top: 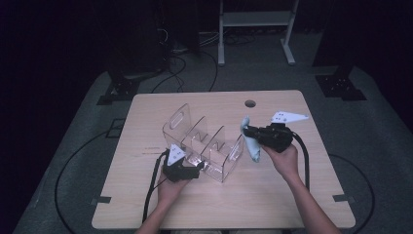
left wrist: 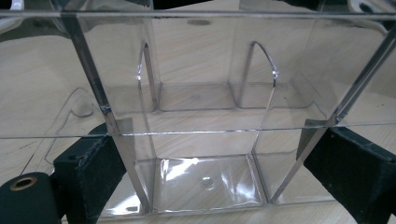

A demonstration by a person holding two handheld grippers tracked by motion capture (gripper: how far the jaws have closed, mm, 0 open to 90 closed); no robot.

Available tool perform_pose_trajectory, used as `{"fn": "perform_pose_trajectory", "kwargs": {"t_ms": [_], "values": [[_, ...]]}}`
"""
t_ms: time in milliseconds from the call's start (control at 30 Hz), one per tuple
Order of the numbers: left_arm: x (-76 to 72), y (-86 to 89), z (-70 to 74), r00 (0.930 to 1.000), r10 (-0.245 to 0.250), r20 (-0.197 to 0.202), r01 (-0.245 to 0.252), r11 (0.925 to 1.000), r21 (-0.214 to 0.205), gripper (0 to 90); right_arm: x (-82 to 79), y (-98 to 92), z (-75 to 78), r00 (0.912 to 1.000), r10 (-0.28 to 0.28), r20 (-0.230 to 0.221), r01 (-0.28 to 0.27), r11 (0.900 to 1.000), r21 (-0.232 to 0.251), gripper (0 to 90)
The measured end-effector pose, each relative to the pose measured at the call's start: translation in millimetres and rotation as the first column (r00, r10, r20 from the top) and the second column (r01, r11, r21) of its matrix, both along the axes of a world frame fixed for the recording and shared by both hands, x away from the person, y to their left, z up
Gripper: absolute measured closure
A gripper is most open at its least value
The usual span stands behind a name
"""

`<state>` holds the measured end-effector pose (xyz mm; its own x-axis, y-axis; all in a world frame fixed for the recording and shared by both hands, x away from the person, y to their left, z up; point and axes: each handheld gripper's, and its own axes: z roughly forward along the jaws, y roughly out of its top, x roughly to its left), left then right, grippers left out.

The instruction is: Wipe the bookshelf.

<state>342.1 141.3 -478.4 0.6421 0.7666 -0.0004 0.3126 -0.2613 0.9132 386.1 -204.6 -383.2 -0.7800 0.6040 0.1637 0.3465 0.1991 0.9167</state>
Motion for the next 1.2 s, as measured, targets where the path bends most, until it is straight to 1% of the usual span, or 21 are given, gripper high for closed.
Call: {"fn": "perform_pose_trajectory", "kwargs": {"t_ms": [33,133,200,267,300,333,400,433,500,600,633,700,767,900,967,1000,1033,1067,1100,1167,1200], "values": [[0.3,0.6,-0.1,1.0000,-0.001,0.000,0.001,1.0000,0.002,7.4,4.6,4.8,0.5,0.9996,0.009,-0.025,-0.010,0.9995,-0.030,81.6],[0.4,0.8,-0.2,1.0000,-0.003,-0.001,0.003,1.0000,0.001,7.4,3.0,6.9,3.8,0.9994,0.019,-0.030,-0.020,0.9993,-0.032,81.7],[0.2,-0.1,-0.3,1.0000,-0.001,0.001,0.001,1.0000,-0.003,7.4,-4.2,12.2,7.5,0.9976,0.062,-0.033,-0.062,0.9980,-0.014,81.7],[0.4,0.3,0.1,1.0000,-0.001,-0.001,0.002,1.0000,0.005,7.4,-15.9,24.8,9.9,0.9937,0.109,-0.025,-0.110,0.9935,-0.030,81.7],[0.3,0.7,0.1,1.0000,-0.002,-0.005,0.002,1.0000,0.006,7.4,-30.5,41.2,9.9,0.9825,0.184,-0.031,-0.185,0.9823,-0.031,81.7],[0.2,0.9,0.1,1.0000,-0.002,-0.006,0.002,1.0000,0.005,7.4,-30.5,41.2,9.9,0.9825,0.184,-0.031,-0.185,0.9823,-0.031,81.7],[0.0,0.6,-0.1,1.0000,0.000,-0.005,0.000,1.0000,0.002,7.4,-44.4,56.2,9.6,0.9684,0.249,-0.017,-0.249,0.9659,-0.070,81.7],[-0.1,0.2,-0.2,1.0000,0.001,-0.003,-0.001,1.0000,-0.001,7.5,-51.1,62.5,11.4,0.9651,0.262,0.009,-0.259,0.9587,-0.118,81.8],[-0.3,-0.1,0.0,1.0000,0.001,-0.001,-0.001,1.0000,0.002,7.5,-50.1,61.3,12.4,0.9676,0.252,0.018,-0.247,0.9601,-0.130,81.8],[-0.5,-0.1,0.0,1.0000,0.001,-0.002,-0.001,1.0000,0.002,7.5,-36.0,46.1,12.7,0.9874,0.154,0.036,-0.149,0.9816,-0.120,81.9],[-0.5,-0.2,-0.2,1.0000,0.001,0.001,-0.001,1.0000,0.001,7.5,-28.3,36.1,11.8,0.9930,0.117,0.018,-0.115,0.9889,-0.094,81.9],[-0.2,-0.1,-0.3,1.0000,0.001,0.004,-0.001,1.0000,0.002,7.5,-29.1,35.3,10.9,0.9929,0.118,0.011,-0.117,0.9899,-0.080,81.9],[-0.2,-0.2,-0.6,1.0000,0.001,0.002,-0.001,1.0000,-0.002,7.5,-37.6,41.3,9.4,0.9872,0.158,0.018,-0.156,0.9845,-0.080,81.9],[-0.1,0.1,-0.6,1.0000,0.001,0.001,-0.001,1.0000,-0.001,7.5,-63.1,65.2,5.4,0.9573,0.289,0.015,-0.286,0.9535,-0.094,81.9],[-0.4,-0.3,-0.4,1.0000,0.002,0.002,-0.002,1.0000,-0.001,7.5,-70.4,70.3,5.0,0.9534,0.299,0.039,-0.292,0.9472,-0.133,81.9],[-0.5,-0.5,-0.3,1.0000,0.002,0.005,-0.002,1.0000,0.001,7.5,-69.8,68.9,5.5,0.9557,0.291,0.043,-0.283,0.9493,-0.137,81.9],[-0.5,-0.7,-0.4,1.0000,0.003,0.004,-0.003,1.0000,-0.003,7.5,-66.5,64.8,6.3,0.9609,0.274,0.042,-0.267,0.9558,-0.124,81.9],[-0.7,-0.4,-0.3,1.0000,0.002,0.003,-0.002,1.0000,0.001,7.5,-55.3,51.4,7.5,0.9782,0.195,0.071,-0.187,0.9759,-0.113,81.9],[-0.7,-0.4,-0.3,1.0000,0.002,0.003,-0.002,1.0000,0.001,7.5,-55.3,51.4,7.5,0.9782,0.195,0.071,-0.187,0.9759,-0.113,81.9],[-0.8,-0.4,-0.3,1.0000,0.002,0.003,-0.002,1.0000,0.002,7.5,-39.8,33.6,6.3,0.9921,0.101,0.074,-0.095,0.9917,-0.087,81.9],[-0.8,-0.7,-0.4,1.0000,0.003,0.003,-0.003,1.0000,-0.003,7.5,-31.1,24.8,4.4,0.9954,0.060,0.074,-0.055,0.9956,-0.076,82.0]]}}
